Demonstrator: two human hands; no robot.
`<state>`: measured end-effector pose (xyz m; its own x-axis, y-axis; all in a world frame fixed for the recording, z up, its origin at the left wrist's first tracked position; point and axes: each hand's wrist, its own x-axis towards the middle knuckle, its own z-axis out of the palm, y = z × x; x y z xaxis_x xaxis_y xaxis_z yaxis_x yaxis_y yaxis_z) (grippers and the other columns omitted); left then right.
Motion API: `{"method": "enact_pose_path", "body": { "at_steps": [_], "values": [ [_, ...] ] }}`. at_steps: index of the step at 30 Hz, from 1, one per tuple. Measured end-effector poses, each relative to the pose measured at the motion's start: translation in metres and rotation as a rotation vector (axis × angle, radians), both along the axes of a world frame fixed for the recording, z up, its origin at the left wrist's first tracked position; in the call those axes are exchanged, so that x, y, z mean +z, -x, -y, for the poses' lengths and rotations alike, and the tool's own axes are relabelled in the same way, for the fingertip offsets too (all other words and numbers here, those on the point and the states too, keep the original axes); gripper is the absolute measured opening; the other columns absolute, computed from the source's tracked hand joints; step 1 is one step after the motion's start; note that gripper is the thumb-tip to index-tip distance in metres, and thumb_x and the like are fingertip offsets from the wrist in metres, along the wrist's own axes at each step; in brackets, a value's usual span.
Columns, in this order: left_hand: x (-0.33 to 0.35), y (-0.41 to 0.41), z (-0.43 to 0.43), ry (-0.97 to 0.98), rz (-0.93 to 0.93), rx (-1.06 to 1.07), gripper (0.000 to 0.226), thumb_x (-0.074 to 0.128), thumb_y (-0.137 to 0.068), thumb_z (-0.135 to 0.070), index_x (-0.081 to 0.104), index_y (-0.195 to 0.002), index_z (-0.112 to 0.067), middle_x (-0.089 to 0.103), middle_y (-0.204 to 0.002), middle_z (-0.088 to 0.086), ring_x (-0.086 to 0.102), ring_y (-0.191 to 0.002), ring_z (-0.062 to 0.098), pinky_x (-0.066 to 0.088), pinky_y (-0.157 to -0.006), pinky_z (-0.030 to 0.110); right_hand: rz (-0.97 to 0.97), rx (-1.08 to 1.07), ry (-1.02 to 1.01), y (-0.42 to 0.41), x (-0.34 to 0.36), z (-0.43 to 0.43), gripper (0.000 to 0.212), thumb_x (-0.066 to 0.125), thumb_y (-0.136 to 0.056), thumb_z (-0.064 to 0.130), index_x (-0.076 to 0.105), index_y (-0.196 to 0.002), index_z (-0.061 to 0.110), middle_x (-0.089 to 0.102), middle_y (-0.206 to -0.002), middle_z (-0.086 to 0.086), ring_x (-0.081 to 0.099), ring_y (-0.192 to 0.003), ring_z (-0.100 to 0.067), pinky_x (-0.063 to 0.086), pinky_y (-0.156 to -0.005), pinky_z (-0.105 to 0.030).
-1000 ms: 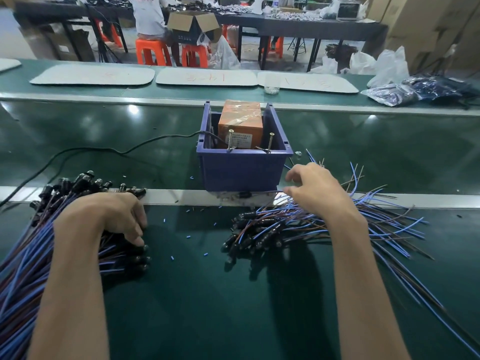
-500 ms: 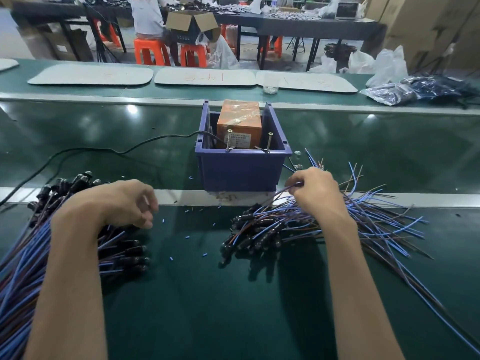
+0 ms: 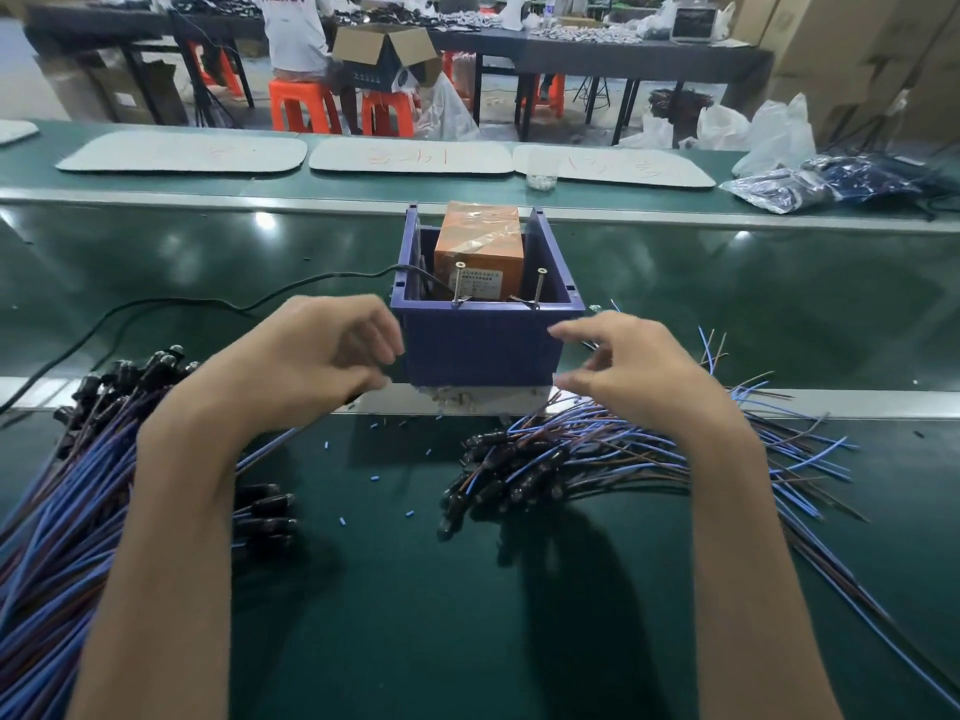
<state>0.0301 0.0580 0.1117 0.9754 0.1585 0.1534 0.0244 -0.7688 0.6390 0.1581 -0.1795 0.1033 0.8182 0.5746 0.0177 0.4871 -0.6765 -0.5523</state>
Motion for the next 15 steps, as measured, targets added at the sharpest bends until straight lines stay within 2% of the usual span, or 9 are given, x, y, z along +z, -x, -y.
{"method": "enact_pose_path", "body": {
  "at_steps": [1, 2, 3, 5, 7, 9, 12, 15],
  "values": [
    [0.005, 0.0, 0.008, 0.041, 0.07, -0.03, 0.034, 0.075, -0.075, 0.007, 0.064, -0.081, -0.024, 0.069, -0.076, -0.008, 0.066, -0.068, 0.003, 0.051, -0.065, 0.013, -0.025, 0.069, -0.085, 0.005, 0.005, -0.002, 0.05, 0.075, -0.081, 0.021, 0.06, -0.128, 0.027, 0.062, -0.111, 0.009, 0.057, -0.077, -0.001, 0.044, -0.074, -0.01],
    [0.01, 0.0, 0.016, 0.083, 0.134, -0.061, 0.032, 0.076, -0.075, 0.005, 0.064, -0.083, -0.023, 0.069, -0.079, -0.009, 0.067, -0.071, 0.004, 0.052, -0.068, 0.012, -0.085, 0.146, -0.151, 0.011, 0.01, -0.004, 0.051, 0.077, -0.079, 0.024, 0.06, -0.126, 0.029, 0.063, -0.108, 0.016, 0.057, -0.07, 0.003, 0.045, -0.07, -0.009],
    [0.016, 0.0, 0.024, 0.125, 0.191, -0.095, 0.028, 0.077, -0.075, 0.0, 0.064, -0.086, -0.022, 0.07, -0.082, -0.01, 0.068, -0.074, 0.004, 0.053, -0.071, 0.014, -0.169, 0.226, -0.196, 0.017, 0.013, -0.008, 0.051, 0.078, -0.077, 0.025, 0.06, -0.125, 0.03, 0.064, -0.106, 0.02, 0.058, -0.068, 0.005, 0.049, -0.069, -0.014],
    [0.026, 0.002, 0.038, 0.205, 0.31, -0.16, 0.025, 0.08, -0.074, -0.009, 0.064, -0.091, -0.018, 0.069, -0.086, -0.004, 0.07, -0.08, 0.01, 0.055, -0.078, 0.02, -0.315, 0.364, -0.222, 0.03, 0.015, -0.015, 0.05, 0.079, -0.077, 0.026, 0.06, -0.124, 0.031, 0.066, -0.094, 0.027, 0.062, -0.072, 0.003, 0.052, -0.072, -0.018],
    [0.032, 0.005, 0.049, 0.295, 0.418, -0.202, 0.024, 0.078, -0.072, -0.008, 0.063, -0.088, -0.016, 0.067, -0.089, -0.003, 0.071, -0.082, 0.014, 0.056, -0.08, 0.025, -0.365, 0.454, -0.217, 0.039, 0.015, -0.025, 0.045, 0.077, -0.079, 0.026, 0.061, -0.121, 0.029, 0.064, -0.081, 0.033, 0.064, -0.076, 0.0, 0.052, -0.08, -0.021],
    [0.035, 0.006, 0.055, 0.356, 0.488, -0.23, 0.026, 0.078, -0.069, -0.007, 0.061, -0.087, -0.015, 0.067, -0.088, -0.007, 0.071, -0.081, 0.016, 0.056, -0.079, 0.027, -0.357, 0.49, -0.262, 0.046, 0.015, -0.034, 0.029, 0.074, -0.082, 0.026, 0.066, -0.11, 0.025, 0.066, -0.079, 0.028, 0.063, -0.077, -0.006, 0.053, -0.083, -0.03],
    [0.033, 0.003, 0.06, 0.439, 0.484, -0.262, 0.025, 0.076, -0.067, -0.014, 0.061, -0.087, -0.012, 0.066, -0.087, -0.009, 0.071, -0.083, 0.021, 0.056, -0.081, 0.03, -0.305, 0.432, -0.391, 0.053, 0.014, -0.043, 0.005, 0.069, -0.087, 0.021, 0.071, -0.089, 0.018, 0.071, -0.078, 0.007, 0.066, -0.078, -0.016, 0.054, -0.081, -0.039],
    [0.032, -0.001, 0.064, 0.389, 0.513, -0.283, 0.025, 0.075, -0.071, -0.017, 0.059, -0.09, -0.014, 0.063, -0.096, 0.005, 0.064, -0.094, 0.025, 0.053, -0.087, 0.033, -0.241, 0.311, -0.485, 0.052, 0.015, -0.046, 0.015, 0.061, -0.09, 0.012, 0.068, -0.078, 0.017, 0.073, -0.077, 0.0, 0.071, -0.08, -0.023, 0.055, -0.079, -0.05]
  ]
}}
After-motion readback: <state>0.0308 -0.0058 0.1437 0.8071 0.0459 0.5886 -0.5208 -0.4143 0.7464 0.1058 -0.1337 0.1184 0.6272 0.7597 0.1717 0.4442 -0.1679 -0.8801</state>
